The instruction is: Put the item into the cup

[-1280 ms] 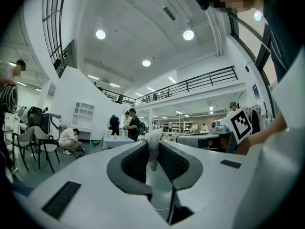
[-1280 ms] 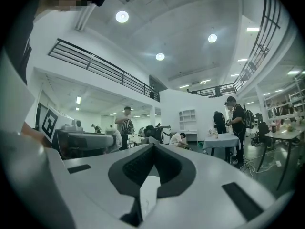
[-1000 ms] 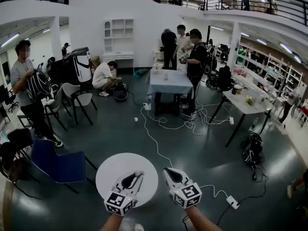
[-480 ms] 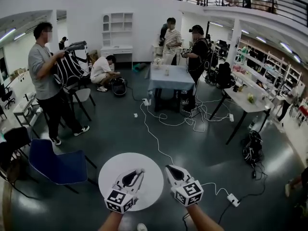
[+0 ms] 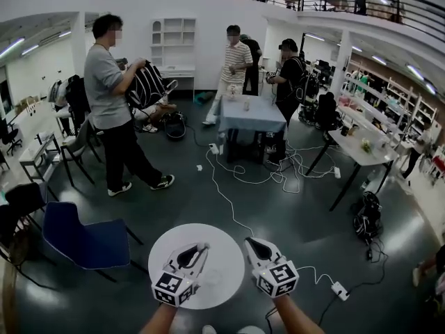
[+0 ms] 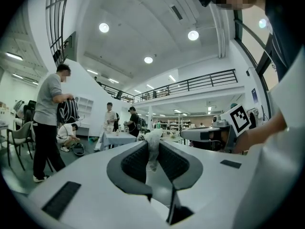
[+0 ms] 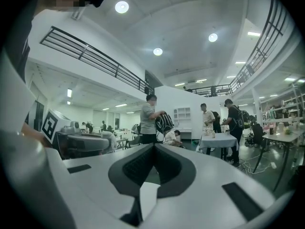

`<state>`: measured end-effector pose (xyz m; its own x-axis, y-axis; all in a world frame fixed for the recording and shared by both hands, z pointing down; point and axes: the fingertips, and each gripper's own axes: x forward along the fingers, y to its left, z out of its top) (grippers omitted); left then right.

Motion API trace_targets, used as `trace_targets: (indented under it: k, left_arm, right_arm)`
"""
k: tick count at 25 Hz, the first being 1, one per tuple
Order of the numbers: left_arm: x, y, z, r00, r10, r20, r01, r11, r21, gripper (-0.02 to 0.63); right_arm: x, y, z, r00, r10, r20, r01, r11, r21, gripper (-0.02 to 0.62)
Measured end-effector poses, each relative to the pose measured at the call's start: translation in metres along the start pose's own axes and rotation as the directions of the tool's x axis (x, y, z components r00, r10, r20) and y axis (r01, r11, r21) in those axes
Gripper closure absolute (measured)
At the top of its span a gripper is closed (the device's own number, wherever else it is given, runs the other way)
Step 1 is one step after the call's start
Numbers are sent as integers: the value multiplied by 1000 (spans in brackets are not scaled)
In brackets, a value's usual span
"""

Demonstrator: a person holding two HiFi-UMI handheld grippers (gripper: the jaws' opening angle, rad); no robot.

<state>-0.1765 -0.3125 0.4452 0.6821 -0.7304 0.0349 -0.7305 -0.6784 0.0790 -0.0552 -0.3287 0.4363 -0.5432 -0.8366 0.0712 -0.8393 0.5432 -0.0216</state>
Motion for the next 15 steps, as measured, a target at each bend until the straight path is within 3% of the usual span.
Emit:
trace_targets:
  k: [15]
  left_arm:
    - [29, 3, -46, 997, -38, -61, 36, 999, -35, 532]
  right_arm:
    - [-5, -33, -43, 997, -68, -46, 70, 996, 48, 580]
